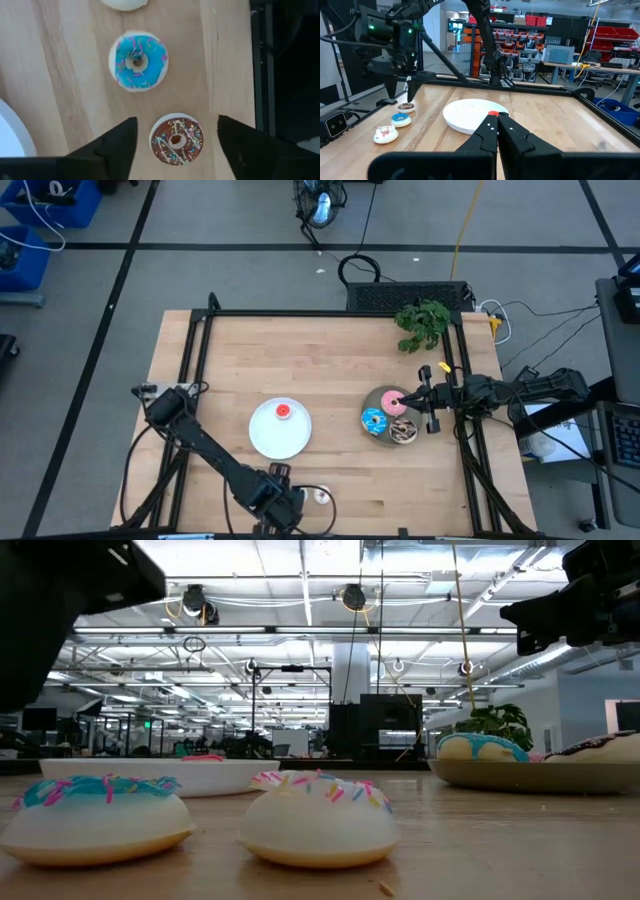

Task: Pick & Place donuts
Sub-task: Put the small brown donut on the white plate

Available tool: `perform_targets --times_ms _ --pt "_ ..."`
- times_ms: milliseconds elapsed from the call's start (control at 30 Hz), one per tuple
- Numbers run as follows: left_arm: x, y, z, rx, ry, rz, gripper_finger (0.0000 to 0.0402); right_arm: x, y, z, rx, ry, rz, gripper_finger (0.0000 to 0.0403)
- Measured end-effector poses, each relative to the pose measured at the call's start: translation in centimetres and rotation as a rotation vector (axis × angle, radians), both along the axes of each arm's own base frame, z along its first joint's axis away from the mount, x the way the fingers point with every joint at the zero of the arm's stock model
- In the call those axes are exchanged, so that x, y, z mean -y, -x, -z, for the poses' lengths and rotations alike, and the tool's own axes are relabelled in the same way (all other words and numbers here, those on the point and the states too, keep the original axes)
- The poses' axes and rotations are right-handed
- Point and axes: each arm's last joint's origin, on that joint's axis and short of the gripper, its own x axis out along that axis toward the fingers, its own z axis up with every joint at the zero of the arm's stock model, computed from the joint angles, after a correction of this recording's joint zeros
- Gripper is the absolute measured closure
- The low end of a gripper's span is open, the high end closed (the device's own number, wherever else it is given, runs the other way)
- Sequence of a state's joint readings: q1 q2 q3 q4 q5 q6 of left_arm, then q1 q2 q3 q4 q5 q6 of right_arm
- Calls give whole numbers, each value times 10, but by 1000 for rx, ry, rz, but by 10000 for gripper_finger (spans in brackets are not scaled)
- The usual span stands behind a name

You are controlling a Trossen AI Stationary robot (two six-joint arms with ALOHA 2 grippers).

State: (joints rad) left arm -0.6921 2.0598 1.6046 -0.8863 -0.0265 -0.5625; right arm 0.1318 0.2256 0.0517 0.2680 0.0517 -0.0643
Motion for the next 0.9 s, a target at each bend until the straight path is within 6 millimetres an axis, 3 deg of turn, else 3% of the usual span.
perform_targets --times_ms 233,600,900 --pt "4 7 10 8 -2 -11 83 0 0 0 1 0 0 403" --pt "4 13 19 -5 -27 -20 90 0 0 0 6 7 0 403" --pt "3 13 20 -12 -23 -45 65 0 0 0 5 0 -1 403"
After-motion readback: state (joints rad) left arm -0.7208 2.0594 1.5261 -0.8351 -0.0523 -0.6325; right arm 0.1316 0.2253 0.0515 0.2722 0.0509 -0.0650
